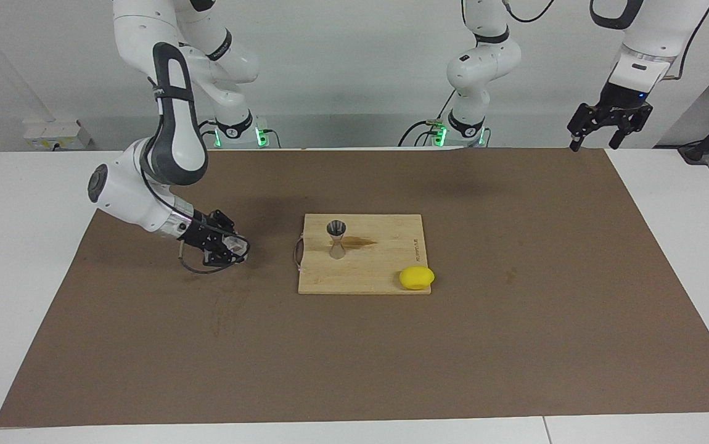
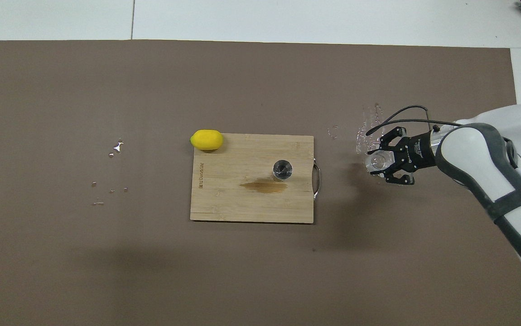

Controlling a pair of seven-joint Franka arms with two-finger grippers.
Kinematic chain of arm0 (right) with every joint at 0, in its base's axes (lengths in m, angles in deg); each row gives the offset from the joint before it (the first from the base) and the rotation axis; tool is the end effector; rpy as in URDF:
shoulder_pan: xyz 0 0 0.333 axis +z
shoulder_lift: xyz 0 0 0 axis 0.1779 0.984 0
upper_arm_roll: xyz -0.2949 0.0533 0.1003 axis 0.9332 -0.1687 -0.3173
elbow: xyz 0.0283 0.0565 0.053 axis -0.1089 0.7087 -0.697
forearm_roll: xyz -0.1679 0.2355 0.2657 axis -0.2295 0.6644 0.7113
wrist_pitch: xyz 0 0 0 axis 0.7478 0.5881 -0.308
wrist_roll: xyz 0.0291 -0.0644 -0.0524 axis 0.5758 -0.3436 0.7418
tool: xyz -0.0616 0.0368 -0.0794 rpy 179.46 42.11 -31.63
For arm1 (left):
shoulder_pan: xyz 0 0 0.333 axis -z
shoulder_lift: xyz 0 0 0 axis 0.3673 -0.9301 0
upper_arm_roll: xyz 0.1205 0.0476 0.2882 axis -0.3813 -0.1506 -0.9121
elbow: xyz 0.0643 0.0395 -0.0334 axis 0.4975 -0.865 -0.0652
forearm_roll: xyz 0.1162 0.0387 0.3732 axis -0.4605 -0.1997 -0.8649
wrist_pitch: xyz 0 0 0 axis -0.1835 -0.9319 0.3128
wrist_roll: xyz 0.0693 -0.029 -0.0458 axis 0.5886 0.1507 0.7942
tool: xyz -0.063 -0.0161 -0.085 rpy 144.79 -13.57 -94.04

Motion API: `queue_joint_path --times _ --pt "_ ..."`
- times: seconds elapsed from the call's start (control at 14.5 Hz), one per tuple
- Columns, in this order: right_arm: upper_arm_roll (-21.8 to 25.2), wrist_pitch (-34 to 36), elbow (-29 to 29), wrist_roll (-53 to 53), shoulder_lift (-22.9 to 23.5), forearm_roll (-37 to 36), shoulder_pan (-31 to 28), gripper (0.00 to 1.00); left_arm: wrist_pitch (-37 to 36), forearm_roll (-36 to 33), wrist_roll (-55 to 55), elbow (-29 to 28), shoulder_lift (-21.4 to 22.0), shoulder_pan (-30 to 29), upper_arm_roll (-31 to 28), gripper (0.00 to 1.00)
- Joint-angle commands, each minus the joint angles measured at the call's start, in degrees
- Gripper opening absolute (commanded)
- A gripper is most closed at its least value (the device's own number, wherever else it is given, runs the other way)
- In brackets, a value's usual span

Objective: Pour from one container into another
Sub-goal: 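Carry the glass back with the right gripper and lower it, then open the right gripper to release the glass on the table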

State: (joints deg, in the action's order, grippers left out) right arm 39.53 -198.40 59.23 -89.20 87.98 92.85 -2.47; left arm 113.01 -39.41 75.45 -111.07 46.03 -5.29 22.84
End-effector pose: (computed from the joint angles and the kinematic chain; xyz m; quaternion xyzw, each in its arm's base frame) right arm 0.5753 -0.0201 0.3007 -0.6810 0.6690 0.2355 0.1821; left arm 0.4498 0.0783 0.6063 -0.9944 -0.0746 -0.0743 0.0003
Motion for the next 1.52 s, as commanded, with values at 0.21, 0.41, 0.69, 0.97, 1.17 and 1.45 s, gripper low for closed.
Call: queue_joint_path --times 0.21,0.41,0.69,0.97,1.17,1.45 --pt "-0.66 0.53 2.56 5.93 0.40 2.01 -4.51 0.03 -12.53 -8.26 4.61 14.68 -10.19 1.07 2.48 1.00" --pt "-0.31 -0.27 3.89 7.15 0.04 1.92 -6.09 1.00 -15.58 -9.16 4.52 21.78 -16.11 3.27 1.87 1.00" --pt "-0.13 -0.27 3.81 7.78 -0.57 1.04 -8.29 1.00 -21.09 -13.73 4.61 31.15 -25.41 21.27 -11.73 1.00" --pt "-0.13 -0.27 3.19 7.95 -2.24 -6.67 -9.35 1.00 -22.33 -13.55 4.61 32.77 -28.16 23.84 -12.64 1.00" --pt "-0.66 -0.27 2.58 10.31 -4.35 -14.92 -7.25 1.00 -23.83 -13.55 5.40 31.54 -28.08 25.96 -13.60 1.00" --pt "-0.84 0.61 0.82 24.26 -6.90 -20.67 -4.25 1.00 -22.34 -13.55 5.58 24.79 -22.90 26.04 -12.99 1.00"
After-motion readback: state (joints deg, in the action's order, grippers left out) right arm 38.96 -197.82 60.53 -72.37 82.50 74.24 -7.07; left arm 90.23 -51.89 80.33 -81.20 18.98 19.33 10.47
